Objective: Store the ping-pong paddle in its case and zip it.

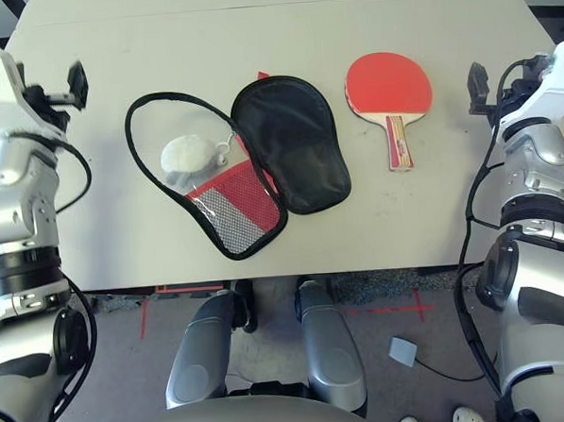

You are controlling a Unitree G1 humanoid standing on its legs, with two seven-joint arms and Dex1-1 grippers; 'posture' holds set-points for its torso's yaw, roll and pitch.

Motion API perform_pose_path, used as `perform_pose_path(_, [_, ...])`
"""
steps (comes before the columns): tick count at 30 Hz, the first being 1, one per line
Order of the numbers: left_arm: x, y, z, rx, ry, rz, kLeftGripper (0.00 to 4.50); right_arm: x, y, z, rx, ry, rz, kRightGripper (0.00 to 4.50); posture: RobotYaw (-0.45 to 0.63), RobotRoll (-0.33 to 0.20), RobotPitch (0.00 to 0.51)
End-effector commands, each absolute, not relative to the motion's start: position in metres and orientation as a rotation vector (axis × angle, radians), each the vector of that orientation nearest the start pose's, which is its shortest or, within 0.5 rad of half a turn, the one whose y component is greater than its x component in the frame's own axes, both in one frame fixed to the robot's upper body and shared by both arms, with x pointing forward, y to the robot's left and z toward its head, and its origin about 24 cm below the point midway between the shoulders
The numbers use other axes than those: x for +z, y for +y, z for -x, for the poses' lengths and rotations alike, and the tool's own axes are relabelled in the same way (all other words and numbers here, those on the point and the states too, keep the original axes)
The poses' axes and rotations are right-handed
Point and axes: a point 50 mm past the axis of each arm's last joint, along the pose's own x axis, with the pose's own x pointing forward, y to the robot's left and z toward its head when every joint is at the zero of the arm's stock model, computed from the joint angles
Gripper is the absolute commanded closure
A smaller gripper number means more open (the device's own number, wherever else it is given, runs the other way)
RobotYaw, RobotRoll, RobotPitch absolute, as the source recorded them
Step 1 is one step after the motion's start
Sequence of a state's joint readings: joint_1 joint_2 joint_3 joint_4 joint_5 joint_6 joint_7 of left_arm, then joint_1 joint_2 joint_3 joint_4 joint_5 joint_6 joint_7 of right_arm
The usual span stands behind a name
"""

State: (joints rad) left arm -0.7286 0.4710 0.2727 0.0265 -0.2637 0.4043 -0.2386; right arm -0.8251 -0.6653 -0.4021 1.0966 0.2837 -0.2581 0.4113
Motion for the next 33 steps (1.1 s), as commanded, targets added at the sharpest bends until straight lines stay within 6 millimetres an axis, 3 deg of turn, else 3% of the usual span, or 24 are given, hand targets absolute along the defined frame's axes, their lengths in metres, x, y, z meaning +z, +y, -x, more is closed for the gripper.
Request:
perform_pose_path(1, [0.262,0.203,-0.329,-0.362,-0.295,-0.091,0.0,0.158,-0.352,-0.343,-0.16,-0.206,0.024,0.03,0.0,0.0,0.295])
perform_pose_path(8, [0.257,0.156,-0.301,-0.818,-0.148,-0.138,0.0,0.163,-0.336,-0.352,-0.099,-0.193,0.019,0.03,-0.02,0.0,0.29])
perform_pose_path(13, [0.247,0.145,-0.279,-1.047,-0.004,-0.181,0.0,0.179,-0.314,-0.354,-0.076,-0.142,0.055,0.03,-0.04,0.0,0.289])
perform_pose_path(18, [0.242,0.145,-0.275,-1.137,0.06,-0.186,0.0,0.193,-0.281,-0.339,-0.034,0.013,-0.042,0.03,-0.08,0.0,0.298])
perform_pose_path(23, [0.236,0.141,-0.276,-1.153,0.082,-0.197,0.0,0.199,-0.246,-0.319,-0.015,0.245,0.004,0.03,-0.1,0.0,0.303])
perform_pose_path(28, [0.232,0.138,-0.278,-1.163,0.099,-0.212,0.0,0.196,-0.222,-0.309,-0.047,0.44,-0.014,0.03,-0.11,0.0,0.307])
perform_pose_path(33, [0.232,0.134,-0.276,-1.18,0.1,-0.216,0.0,0.199,-0.214,-0.307,-0.083,0.513,-0.012,0.03,-0.11,0.0,0.312])
